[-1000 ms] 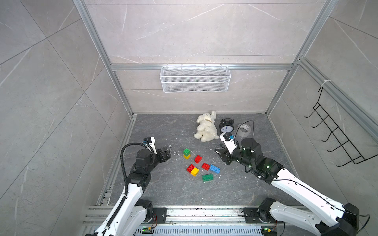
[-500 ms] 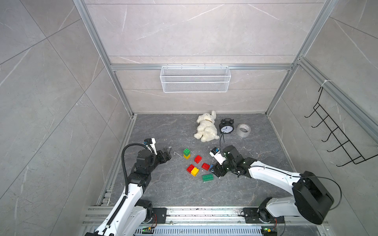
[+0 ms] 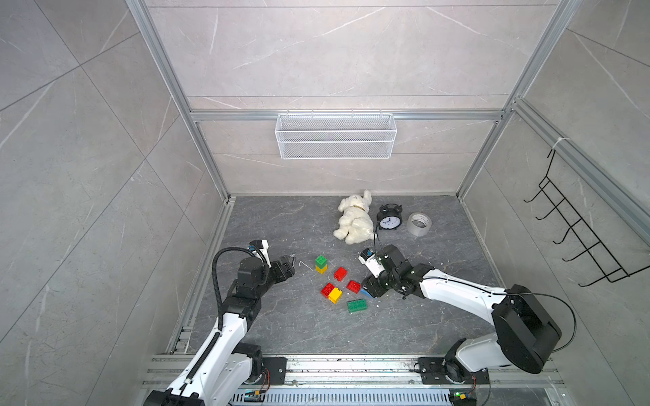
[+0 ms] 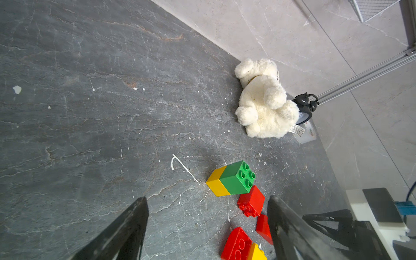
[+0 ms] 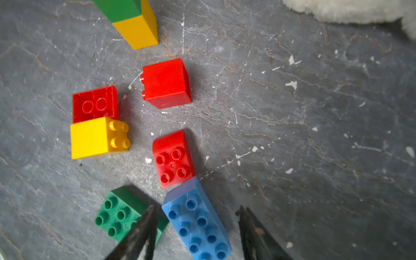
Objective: Assemble the letter r with lego
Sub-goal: Pick up the lego brick from the center of the board.
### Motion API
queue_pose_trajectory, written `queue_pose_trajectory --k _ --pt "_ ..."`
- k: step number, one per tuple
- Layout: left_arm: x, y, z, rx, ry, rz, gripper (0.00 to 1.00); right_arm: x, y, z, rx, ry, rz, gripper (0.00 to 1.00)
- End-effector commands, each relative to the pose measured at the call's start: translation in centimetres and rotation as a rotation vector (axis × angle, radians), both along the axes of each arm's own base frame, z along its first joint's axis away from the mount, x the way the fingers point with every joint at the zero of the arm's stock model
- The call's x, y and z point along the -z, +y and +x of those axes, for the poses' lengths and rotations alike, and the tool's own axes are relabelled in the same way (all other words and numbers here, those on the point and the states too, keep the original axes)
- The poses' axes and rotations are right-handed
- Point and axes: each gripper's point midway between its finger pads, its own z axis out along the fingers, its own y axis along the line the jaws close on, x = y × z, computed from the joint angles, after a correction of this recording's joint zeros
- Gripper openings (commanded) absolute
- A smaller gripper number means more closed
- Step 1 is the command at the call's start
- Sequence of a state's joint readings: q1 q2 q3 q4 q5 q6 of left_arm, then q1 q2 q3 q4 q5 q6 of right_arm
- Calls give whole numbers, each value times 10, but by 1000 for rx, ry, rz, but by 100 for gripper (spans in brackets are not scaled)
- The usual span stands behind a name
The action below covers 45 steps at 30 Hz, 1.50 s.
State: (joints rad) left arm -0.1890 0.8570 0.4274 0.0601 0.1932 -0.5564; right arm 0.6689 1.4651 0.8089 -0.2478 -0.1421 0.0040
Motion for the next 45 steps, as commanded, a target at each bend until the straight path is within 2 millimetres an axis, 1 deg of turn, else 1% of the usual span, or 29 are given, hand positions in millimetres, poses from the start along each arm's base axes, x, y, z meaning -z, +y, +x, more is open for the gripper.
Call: queue_pose_trajectory --k 1,7,12,15,19,28,32,38,41,45 --pt "-9 -1 6 7 -49 -3 86 0 2 -6 -39 21 -41 55" --pt "-8 0 5 6 -45 1 86 -1 11 -15 -132 117 -105 57" --pt "-9 1 5 4 -47 6 86 -3 -9 -10 -169 43 -272 59" --pt "-6 1 5 3 -43 7 86 -6 -5 -9 -180 48 -261 59" --pt "-6 0 6 9 -40 8 86 4 -13 -13 -206 43 -319 59" --pt "-2 -2 9 13 -32 1 86 12 -1 -14 -249 38 -274 59" --pt "-1 -3 9 19 -27 2 86 21 1 -16 -268 64 -282 55" --pt "0 -2 8 15 -26 8 86 32 0 -17 -271 81 -292 54" --pt "1 -2 8 15 -24 7 86 33 1 -17 -271 74 -282 48" --pt "1 -3 9 16 -23 5 86 35 3 -16 -275 79 -283 45"
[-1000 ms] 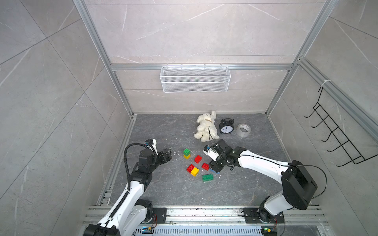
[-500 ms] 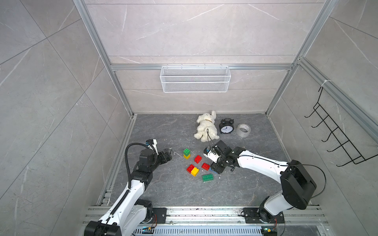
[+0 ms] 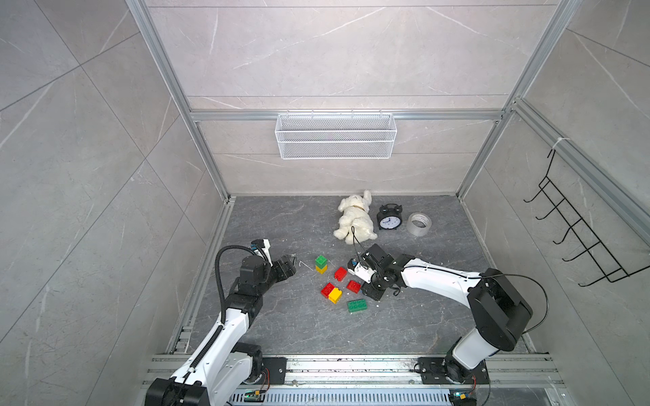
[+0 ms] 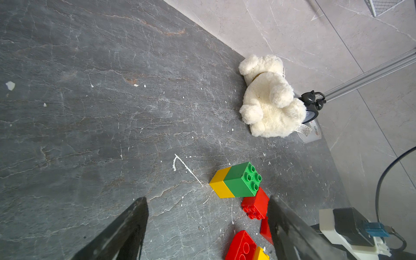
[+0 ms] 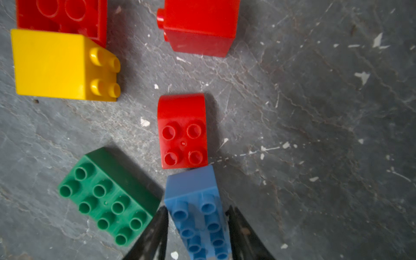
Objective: Assemble the letter r with lego
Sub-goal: Pick up the lego brick from the center of the board.
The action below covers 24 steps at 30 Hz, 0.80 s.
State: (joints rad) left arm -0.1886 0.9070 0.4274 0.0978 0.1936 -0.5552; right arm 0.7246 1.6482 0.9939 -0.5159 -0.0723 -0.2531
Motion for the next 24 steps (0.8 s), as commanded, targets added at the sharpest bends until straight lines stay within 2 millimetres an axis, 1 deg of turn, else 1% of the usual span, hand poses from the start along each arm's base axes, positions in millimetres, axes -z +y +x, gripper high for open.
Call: queue_pose_trajectory --k 1,4,7,11,13,14,15,17,19,21,24 --pt "-5 -1 2 15 -33 2 86 6 4 -3 -21 15 3 44" --pt "-5 -1 1 14 -32 3 86 8 4 -4 -23 22 0 38" --pt "-4 0 1 10 -32 4 86 3 4 -2 -19 6 8 32" --pt "-1 0 1 7 -26 3 86 -6 4 0 -9 -11 9 29" --pt "-1 0 2 8 -28 1 86 -8 2 -1 -6 -8 3 29" --pt "-1 0 2 7 -27 1 86 -7 1 -2 -3 -4 -1 29" --pt "-1 0 2 7 -27 0 86 -6 -1 -4 2 4 -9 32" --pt "-1 0 2 10 -26 0 86 0 -3 -8 6 21 -20 42" --pt "0 0 1 8 -25 1 86 6 -4 -10 14 28 -31 47" --pt "1 0 1 8 -24 2 86 9 -5 -8 25 24 -34 49" --pt "0 0 2 7 -25 2 86 8 -4 -5 32 13 -29 49"
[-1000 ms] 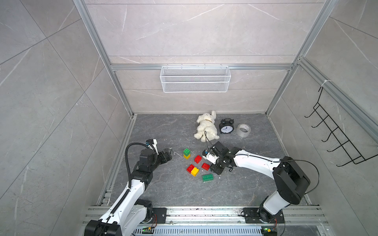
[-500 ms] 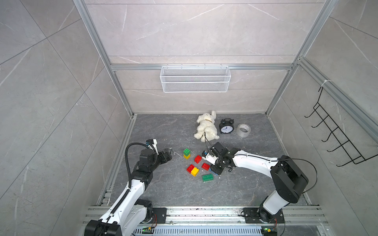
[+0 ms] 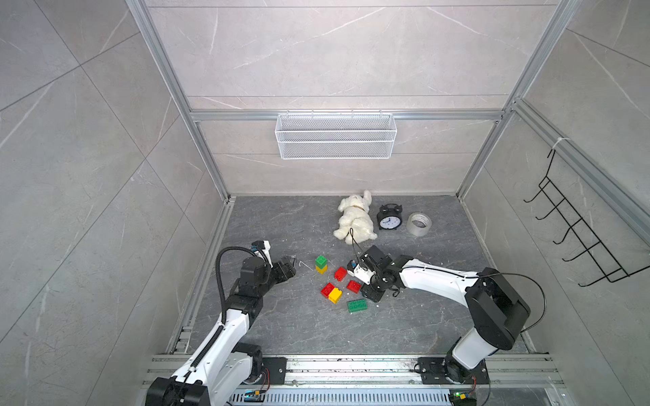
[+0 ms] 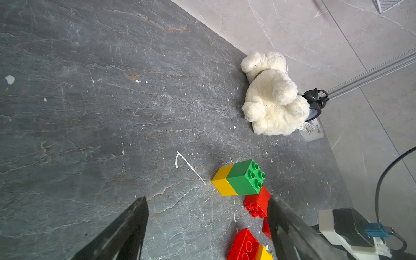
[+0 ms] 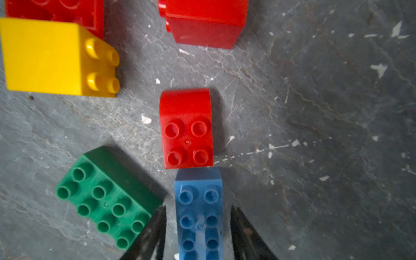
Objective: Assemble the letter r with lego
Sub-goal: Pick up the lego brick from the center of the board.
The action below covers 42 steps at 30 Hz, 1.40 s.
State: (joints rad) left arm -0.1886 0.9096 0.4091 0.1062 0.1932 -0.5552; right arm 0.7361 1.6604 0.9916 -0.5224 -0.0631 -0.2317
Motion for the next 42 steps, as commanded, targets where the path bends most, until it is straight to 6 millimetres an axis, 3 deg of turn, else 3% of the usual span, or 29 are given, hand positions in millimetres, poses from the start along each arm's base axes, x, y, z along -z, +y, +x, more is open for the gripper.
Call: queue_pose_trajectory --k 1,18,24,30,42 --pt "-6 0 4 8 -35 -2 86 2 -3 -1 21 -8 -13 50" --pt "-5 -1 4 9 -31 -3 86 16 -2 2 19 9 -36 42" --pt "-4 -1 4 8 -30 0 86 -3 4 6 12 -16 -3 24" --pt "-4 0 4 6 -33 0 86 -36 16 10 -21 -48 44 20" --pt "-3 0 4 7 -34 0 86 -32 32 11 -79 -21 -2 20"
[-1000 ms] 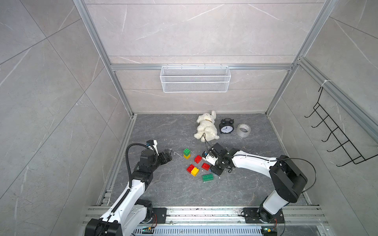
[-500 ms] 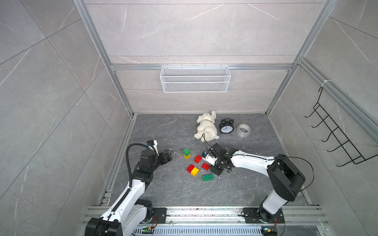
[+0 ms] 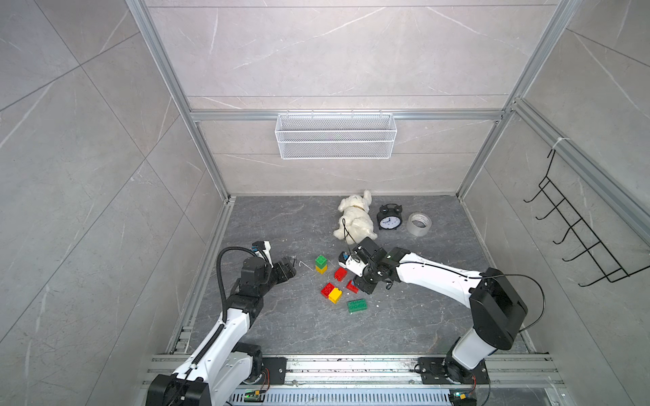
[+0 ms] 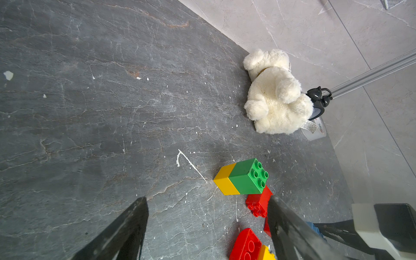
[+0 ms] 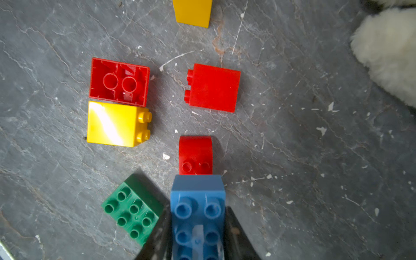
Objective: Assemble the letter r with lego
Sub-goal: Pick up the lego brick from the center of the board, then assemble the lego brick with the lego brick.
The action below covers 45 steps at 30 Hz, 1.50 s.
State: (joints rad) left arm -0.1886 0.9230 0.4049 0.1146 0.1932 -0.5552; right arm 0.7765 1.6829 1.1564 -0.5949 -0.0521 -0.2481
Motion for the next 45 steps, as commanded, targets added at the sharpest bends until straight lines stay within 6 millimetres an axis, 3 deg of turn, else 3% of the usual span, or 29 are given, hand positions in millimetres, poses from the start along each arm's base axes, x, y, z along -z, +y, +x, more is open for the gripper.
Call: queue_pose_trajectory --k 1,19,35,45 --pt "-7 0 3 8 -42 -1 86 9 0 -5 -29 45 -48 20" --pt "-2 -2 4 13 -35 -10 86 20 8 0 -40 49 -76 20" --pt "1 -2 2 13 -30 -8 86 37 -7 -5 -21 66 -144 19" --pt "6 -1 0 10 -28 -8 86 56 -27 -25 -26 164 -254 15"
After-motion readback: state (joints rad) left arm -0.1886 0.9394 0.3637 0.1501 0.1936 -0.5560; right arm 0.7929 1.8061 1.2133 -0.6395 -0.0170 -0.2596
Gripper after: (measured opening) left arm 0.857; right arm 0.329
